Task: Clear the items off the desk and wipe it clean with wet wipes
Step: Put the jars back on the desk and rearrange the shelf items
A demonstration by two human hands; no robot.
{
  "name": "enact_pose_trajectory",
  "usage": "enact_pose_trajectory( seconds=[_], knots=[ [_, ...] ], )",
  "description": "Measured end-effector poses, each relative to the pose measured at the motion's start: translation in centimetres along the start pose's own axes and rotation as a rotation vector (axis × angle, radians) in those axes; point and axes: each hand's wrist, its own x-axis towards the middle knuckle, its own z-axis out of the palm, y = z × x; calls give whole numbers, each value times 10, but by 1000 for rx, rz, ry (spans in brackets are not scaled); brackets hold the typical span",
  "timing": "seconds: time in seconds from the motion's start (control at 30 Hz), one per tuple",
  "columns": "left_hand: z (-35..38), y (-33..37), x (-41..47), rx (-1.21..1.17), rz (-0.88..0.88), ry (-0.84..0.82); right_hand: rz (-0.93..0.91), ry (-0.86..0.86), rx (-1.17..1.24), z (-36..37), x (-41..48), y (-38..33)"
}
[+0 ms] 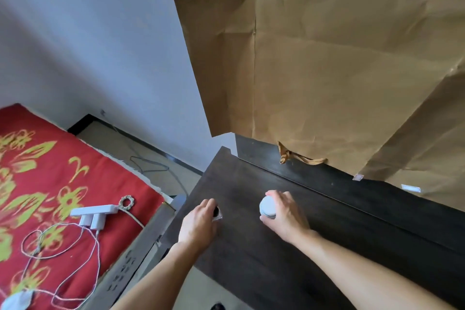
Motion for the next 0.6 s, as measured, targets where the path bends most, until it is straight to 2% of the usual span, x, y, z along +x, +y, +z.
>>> enact_pose_trajectory(
  seconds=[0.3, 0.6],
  knots=[
    [5, -37, 114, 6, 180, -154, 167, 80, 20, 41, 75, -30],
    [27, -35, 198, 18, 421, -273, 310, 165, 7, 82, 128, -44]
  ],
)
